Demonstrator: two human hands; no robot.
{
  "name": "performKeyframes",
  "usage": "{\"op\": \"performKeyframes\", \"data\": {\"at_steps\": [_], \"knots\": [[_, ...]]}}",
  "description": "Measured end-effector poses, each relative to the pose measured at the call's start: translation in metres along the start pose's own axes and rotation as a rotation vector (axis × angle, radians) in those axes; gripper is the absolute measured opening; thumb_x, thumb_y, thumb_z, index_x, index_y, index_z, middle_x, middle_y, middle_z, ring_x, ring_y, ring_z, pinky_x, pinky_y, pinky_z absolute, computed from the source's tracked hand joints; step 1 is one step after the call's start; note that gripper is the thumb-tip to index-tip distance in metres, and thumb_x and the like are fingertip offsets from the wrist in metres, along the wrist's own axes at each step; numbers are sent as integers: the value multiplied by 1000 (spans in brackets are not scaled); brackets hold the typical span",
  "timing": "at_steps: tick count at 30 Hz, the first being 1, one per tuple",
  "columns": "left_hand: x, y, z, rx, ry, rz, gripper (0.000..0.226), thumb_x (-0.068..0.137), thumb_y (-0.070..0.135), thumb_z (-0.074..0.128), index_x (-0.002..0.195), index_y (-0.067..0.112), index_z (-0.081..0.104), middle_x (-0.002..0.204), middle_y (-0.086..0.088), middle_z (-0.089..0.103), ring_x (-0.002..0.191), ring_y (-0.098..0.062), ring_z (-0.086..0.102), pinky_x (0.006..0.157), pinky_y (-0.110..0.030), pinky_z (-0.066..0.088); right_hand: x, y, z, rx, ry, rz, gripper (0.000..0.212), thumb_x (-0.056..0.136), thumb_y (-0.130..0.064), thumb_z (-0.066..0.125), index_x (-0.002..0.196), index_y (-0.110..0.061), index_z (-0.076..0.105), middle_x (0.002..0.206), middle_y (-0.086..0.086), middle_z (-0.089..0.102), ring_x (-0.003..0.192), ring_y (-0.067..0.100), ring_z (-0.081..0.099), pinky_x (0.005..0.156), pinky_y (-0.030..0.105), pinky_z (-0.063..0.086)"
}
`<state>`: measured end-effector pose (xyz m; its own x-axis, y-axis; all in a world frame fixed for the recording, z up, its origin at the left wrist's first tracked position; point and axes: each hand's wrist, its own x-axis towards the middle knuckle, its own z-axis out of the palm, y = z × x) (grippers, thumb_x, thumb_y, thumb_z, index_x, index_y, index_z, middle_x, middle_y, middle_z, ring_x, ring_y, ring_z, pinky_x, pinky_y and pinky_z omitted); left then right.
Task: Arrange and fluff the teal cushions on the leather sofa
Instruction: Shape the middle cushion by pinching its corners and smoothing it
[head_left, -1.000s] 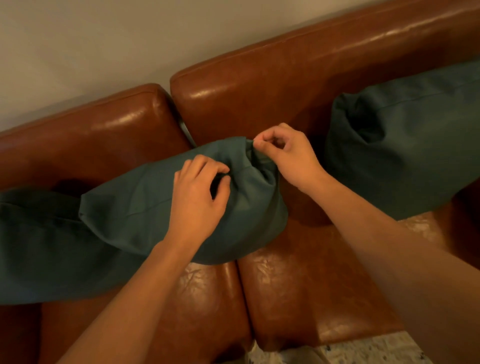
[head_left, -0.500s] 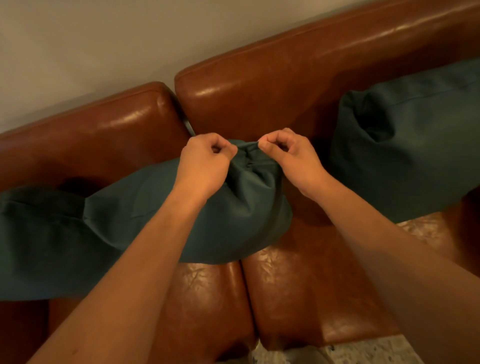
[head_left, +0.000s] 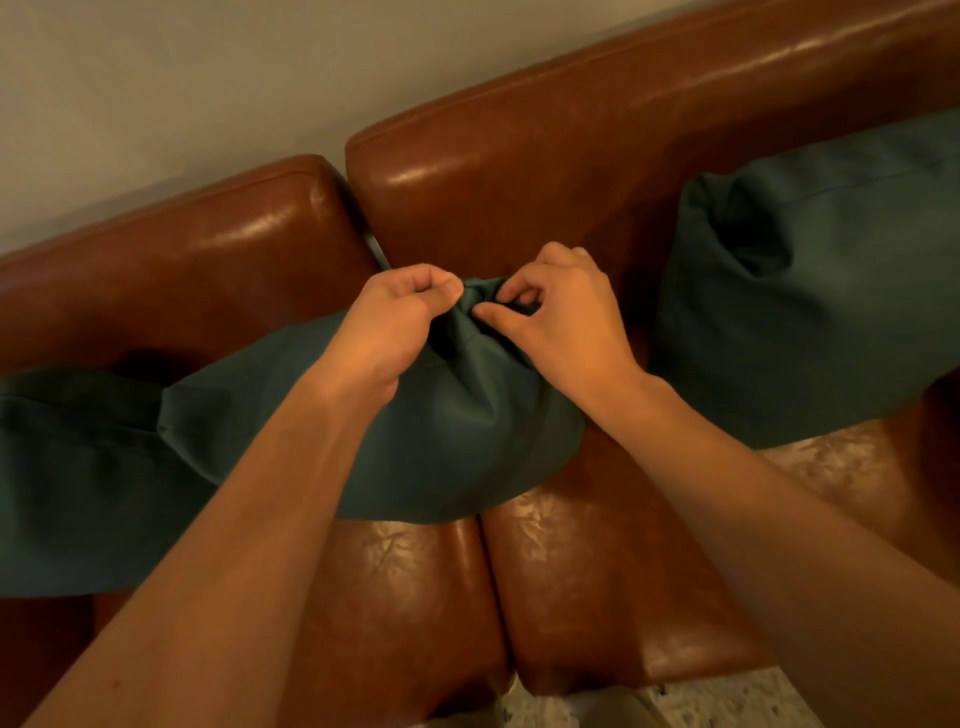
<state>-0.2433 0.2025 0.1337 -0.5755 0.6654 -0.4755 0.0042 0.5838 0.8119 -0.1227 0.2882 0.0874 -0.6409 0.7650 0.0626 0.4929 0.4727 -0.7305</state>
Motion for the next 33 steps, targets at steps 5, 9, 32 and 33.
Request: {"op": "performKeyframes", "data": {"at_steps": [5, 9, 32, 33], "knots": [[-5, 1, -5, -10, -66, -31, 24, 96, 11, 51, 74, 18, 58, 73, 5, 56, 49, 12, 51, 47, -1, 36, 2, -2, 4, -31, -81, -50, 13, 84, -36, 71, 80, -25, 66, 84, -10, 50, 94, 17, 49, 81, 36, 37], [-7, -1, -4, -49, -61, 4, 23, 96, 10, 51, 75, 17, 57, 69, 5, 56, 50, 8, 51, 49, -3, 37, 2, -1, 3, 36, -101, -37, 14, 84, -28, 70, 75, -28, 60, 79, -13, 47, 88, 13, 45, 82, 40, 41], [-36, -22, 40, 756, 322, 443, 39, 94, 47, 48, 115, 21, 67, 106, 5, 57, 103, -21, 50, 85, -36, 36, 57, 3, -47, 363, -749, 501, 18, 91, -22, 42, 73, -19, 43, 72, -1, 40, 66, 13, 37, 63, 29, 29], [-35, -23, 38, 777, 322, 464, 37, 94, 45, 48, 115, 21, 67, 105, 4, 57, 102, -22, 50, 84, -36, 36, 59, 4, -48, 377, -774, 518, 17, 91, -21, 41, 74, -18, 42, 72, -1, 39, 65, 13, 36, 63, 29, 29]]}}
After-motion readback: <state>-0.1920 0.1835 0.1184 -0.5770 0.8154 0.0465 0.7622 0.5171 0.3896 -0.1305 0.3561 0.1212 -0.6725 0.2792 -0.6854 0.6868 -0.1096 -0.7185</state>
